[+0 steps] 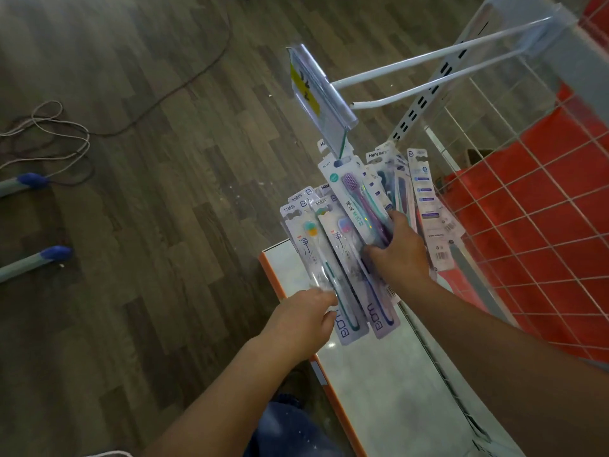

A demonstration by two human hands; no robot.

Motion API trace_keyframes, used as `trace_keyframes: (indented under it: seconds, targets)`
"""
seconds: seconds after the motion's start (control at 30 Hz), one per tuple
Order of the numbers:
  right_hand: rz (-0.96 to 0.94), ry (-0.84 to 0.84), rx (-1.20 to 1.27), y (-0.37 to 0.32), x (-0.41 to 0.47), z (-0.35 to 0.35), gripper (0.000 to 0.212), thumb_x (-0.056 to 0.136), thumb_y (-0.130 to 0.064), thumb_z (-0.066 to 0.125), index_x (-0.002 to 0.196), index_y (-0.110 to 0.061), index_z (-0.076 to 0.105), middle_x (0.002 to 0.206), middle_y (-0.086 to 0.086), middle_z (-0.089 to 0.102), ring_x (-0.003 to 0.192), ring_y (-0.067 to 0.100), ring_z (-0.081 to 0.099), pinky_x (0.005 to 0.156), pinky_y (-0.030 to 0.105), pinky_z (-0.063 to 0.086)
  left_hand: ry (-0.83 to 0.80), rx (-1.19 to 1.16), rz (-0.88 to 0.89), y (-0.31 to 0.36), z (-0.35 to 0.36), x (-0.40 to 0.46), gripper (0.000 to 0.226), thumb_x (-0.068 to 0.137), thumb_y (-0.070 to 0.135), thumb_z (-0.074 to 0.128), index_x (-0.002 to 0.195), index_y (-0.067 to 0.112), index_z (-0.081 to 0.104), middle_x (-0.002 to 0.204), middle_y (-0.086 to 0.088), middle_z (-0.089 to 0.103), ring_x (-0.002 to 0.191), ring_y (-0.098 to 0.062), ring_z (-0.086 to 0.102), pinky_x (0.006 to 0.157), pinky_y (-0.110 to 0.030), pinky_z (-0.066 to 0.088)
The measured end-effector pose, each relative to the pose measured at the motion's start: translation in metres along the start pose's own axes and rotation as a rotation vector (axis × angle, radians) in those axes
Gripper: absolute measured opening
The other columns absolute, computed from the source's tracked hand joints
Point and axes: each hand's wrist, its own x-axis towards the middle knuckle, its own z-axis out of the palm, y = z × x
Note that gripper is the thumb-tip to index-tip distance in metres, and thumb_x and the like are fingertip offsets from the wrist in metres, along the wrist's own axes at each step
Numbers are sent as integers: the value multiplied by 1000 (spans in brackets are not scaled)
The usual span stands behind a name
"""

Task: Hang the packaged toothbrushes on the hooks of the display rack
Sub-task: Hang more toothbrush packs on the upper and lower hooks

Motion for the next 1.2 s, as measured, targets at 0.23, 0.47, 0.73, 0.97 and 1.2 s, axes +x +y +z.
trace_keyframes:
  seconds: [0.23, 0.47, 0.73, 0.97, 1.2]
  targets:
    - [13, 29, -12, -2, -1, -3, 49, 83, -9, 65, 127, -20, 47, 111, 12, 62, 99, 32, 60, 84, 44, 53, 35, -60, 9, 6, 6, 4, 36, 98, 25, 41, 133, 18, 45, 132, -1, 48, 110, -16, 52, 91, -25, 42]
    - [-9, 68, -34, -7, 0, -10, 36, 86, -9, 62, 119, -18, 50, 104, 9, 61, 87, 25, 57, 76, 31, 49, 42, -61, -2, 7, 10, 6, 34, 98, 23, 41, 132, 15, 46, 131, -3, 47, 118, -18, 47, 97, -28, 42]
    - [9, 76, -14, -8, -6, -19, 37, 87, -9, 61, 121, -21, 48, 108, 6, 60, 86, 19, 53, 79, 34, 51, 33, -6, -22, 8, 7, 2, 35, 99, 25, 40, 132, 17, 46, 131, -3, 49, 117, -19, 48, 96, -33, 46]
    - [48, 120, -69, -10, -17, -26, 38, 87, -9, 60, 121, -19, 46, 114, 11, 61, 97, 32, 61, 83, 48, 54, 30, 35, -10, 13, 8, -3, 35, 99, 27, 40, 132, 19, 45, 133, -3, 50, 119, -17, 48, 93, -28, 45]
    - [86, 164, -80, -9, -22, -21, 44, 86, -9, 60, 126, -20, 44, 118, 15, 60, 98, 34, 60, 82, 49, 53, 39, 85, 6, 15, 22, -6, 32, 97, 23, 43, 127, 13, 50, 124, -6, 54, 110, -22, 50, 89, -39, 48]
